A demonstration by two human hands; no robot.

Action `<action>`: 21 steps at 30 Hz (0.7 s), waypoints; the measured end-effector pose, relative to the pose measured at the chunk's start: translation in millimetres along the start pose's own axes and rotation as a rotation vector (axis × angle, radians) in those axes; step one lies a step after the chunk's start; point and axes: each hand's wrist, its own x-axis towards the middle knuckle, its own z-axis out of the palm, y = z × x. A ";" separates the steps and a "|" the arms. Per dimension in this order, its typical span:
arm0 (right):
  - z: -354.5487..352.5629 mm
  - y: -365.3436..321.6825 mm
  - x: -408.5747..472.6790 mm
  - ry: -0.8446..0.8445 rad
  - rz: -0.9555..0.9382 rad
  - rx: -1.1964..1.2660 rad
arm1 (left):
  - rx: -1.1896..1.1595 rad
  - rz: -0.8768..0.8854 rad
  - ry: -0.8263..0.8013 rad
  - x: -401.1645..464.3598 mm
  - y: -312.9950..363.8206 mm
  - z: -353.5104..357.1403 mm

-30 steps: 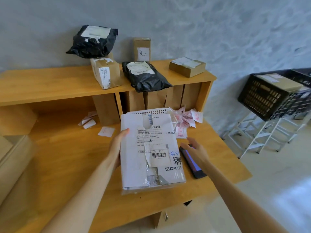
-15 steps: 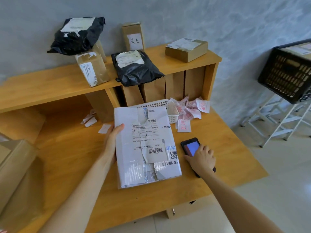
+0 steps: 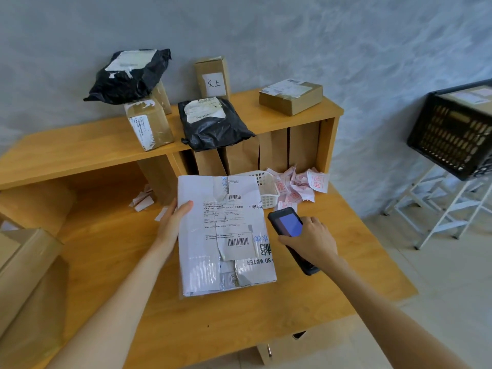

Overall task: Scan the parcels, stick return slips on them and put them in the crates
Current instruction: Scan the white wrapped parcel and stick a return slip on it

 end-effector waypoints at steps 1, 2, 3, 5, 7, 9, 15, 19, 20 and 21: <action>-6.5 -3.4 -1.2 -0.016 -0.038 -0.017 | 0.002 0.001 -0.004 0.3 0.1 0.6; -13.0 -6.6 -3.4 -0.038 -0.075 -0.038 | 0.001 0.002 -0.001 -0.2 1.2 1.5; -18.8 -9.2 -5.9 -0.064 -0.109 -0.059 | -0.004 0.000 0.005 -0.5 2.4 2.6; -29.8 -12.7 -12.3 -0.117 -0.176 -0.102 | -0.011 -0.002 0.014 -1.1 4.4 4.3; -39.3 -12.7 -18.7 -0.182 -0.236 -0.142 | -0.011 0.000 0.019 -2.6 5.9 5.6; -46.7 -10.4 -24.6 -0.250 -0.291 -0.190 | -0.009 0.008 0.016 -4.8 7.4 6.8; -52.7 -8.0 -41.3 -0.278 -0.428 -0.309 | -0.007 0.011 0.021 -4.9 9.3 9.5; -52.9 -9.0 -46.7 -0.250 -0.455 -0.291 | 0.000 0.007 0.040 -6.1 9.7 10.4; -52.6 -9.0 -47.5 -0.249 -0.460 -0.294 | 0.001 0.010 0.045 -6.2 9.3 10.5; -52.4 -8.7 -48.3 -0.247 -0.467 -0.300 | 0.006 0.010 0.049 -8.0 10.5 11.4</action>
